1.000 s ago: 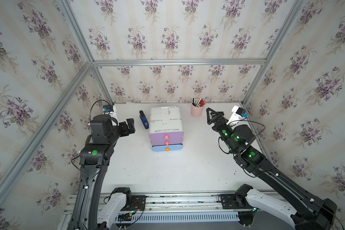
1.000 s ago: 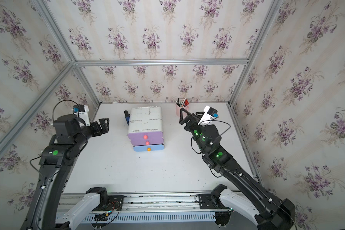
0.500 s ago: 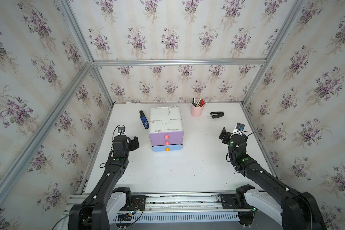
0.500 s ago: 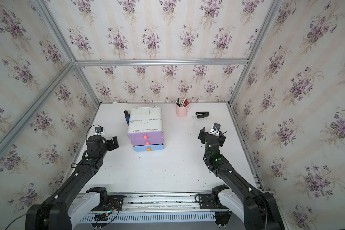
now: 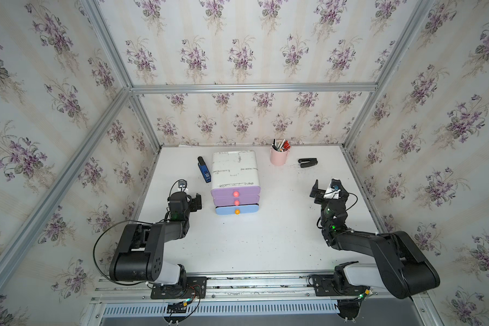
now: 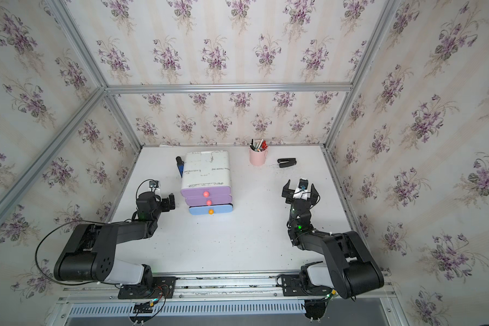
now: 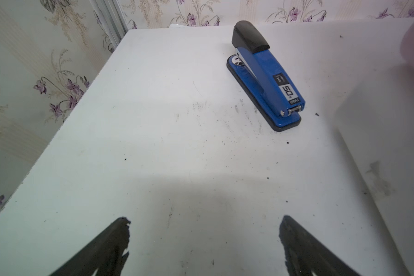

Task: Place the wired earphones into the drawer by color
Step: Reset both arms

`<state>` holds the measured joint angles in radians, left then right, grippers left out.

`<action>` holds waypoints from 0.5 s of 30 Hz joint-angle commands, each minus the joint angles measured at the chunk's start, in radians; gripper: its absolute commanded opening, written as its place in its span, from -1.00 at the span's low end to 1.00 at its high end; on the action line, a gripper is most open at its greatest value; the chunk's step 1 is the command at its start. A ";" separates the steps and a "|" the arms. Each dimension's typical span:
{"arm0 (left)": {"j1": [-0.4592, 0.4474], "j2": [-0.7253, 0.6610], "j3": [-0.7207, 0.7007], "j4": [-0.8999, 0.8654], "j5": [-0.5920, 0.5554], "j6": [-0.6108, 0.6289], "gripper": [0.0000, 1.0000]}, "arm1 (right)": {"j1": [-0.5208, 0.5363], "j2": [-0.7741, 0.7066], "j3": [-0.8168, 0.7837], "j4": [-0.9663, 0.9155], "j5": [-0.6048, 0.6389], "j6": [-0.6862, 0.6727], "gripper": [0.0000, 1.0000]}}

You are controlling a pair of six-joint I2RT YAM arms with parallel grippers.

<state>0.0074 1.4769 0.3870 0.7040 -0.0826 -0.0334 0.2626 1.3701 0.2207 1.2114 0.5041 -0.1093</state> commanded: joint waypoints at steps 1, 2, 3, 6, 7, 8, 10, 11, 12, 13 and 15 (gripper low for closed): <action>-0.002 -0.001 0.024 0.031 0.004 0.017 1.00 | -0.012 0.004 0.001 0.127 -0.053 -0.084 1.00; -0.003 0.006 0.017 0.058 0.003 0.020 1.00 | -0.013 -0.009 0.010 0.065 -0.068 -0.067 1.00; -0.002 0.003 0.022 0.040 0.003 0.017 1.00 | -0.012 -0.033 0.011 0.008 -0.080 -0.047 1.00; -0.002 0.003 0.025 0.034 0.003 0.017 1.00 | -0.016 -0.062 -0.072 0.037 -0.072 -0.002 1.00; -0.002 0.005 0.024 0.044 0.003 0.017 1.00 | -0.018 -0.044 -0.099 0.078 -0.065 0.008 1.00; -0.002 0.004 0.024 0.039 0.003 0.018 1.00 | -0.020 -0.014 -0.124 0.171 -0.053 0.002 1.00; -0.003 0.006 0.023 0.042 0.003 0.017 1.00 | -0.037 0.029 -0.150 0.269 -0.094 0.011 1.00; -0.002 0.004 0.025 0.039 0.002 0.017 1.00 | -0.044 0.067 -0.126 0.262 -0.078 0.022 1.00; -0.003 0.005 0.024 0.041 0.003 0.018 1.00 | -0.047 0.115 -0.107 0.267 -0.072 0.029 1.00; -0.002 0.005 0.025 0.040 0.003 0.017 1.00 | -0.052 0.153 -0.109 0.338 -0.077 0.016 1.00; -0.003 0.005 0.026 0.038 0.001 0.018 1.00 | -0.076 0.102 -0.108 0.235 -0.112 0.066 1.00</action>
<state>0.0051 1.4807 0.4057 0.7288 -0.0822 -0.0254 0.2073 1.4944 0.1059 1.4059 0.4271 -0.1009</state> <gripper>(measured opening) 0.998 0.998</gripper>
